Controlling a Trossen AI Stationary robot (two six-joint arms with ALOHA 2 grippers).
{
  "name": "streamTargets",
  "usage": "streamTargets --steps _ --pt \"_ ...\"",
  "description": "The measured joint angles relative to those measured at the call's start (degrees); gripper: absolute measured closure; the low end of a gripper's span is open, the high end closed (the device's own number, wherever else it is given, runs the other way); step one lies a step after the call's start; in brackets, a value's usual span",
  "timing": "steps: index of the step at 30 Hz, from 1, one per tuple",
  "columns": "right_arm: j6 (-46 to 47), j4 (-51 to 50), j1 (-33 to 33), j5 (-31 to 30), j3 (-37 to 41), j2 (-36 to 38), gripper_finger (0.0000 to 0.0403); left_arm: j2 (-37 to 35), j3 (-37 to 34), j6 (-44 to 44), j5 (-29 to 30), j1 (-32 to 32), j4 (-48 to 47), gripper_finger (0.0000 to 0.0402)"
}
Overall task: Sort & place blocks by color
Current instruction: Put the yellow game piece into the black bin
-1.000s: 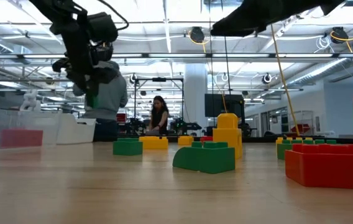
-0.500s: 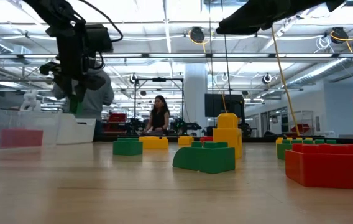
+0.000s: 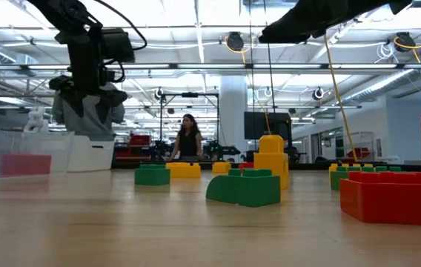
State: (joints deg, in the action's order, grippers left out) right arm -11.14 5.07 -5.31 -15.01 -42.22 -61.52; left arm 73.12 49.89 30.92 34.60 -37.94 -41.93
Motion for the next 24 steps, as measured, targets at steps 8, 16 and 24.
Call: streamTargets --steps 8,16,24 --pt "-0.47 -2.63 1.77 -11.54 5.46 -0.02 0.0154 -0.02 0.00 -4.45 -12.84 10.56 18.01 0.0078" --pt "1.48 8.07 4.93 -11.93 14.47 -0.02 0.0154 -0.07 0.00 -14.04 -21.98 26.64 36.72 0.0113" --pt "11.40 0.61 4.51 -9.30 14.51 0.02 0.0154 -0.07 0.00 -19.66 -21.96 38.67 35.62 0.0136"
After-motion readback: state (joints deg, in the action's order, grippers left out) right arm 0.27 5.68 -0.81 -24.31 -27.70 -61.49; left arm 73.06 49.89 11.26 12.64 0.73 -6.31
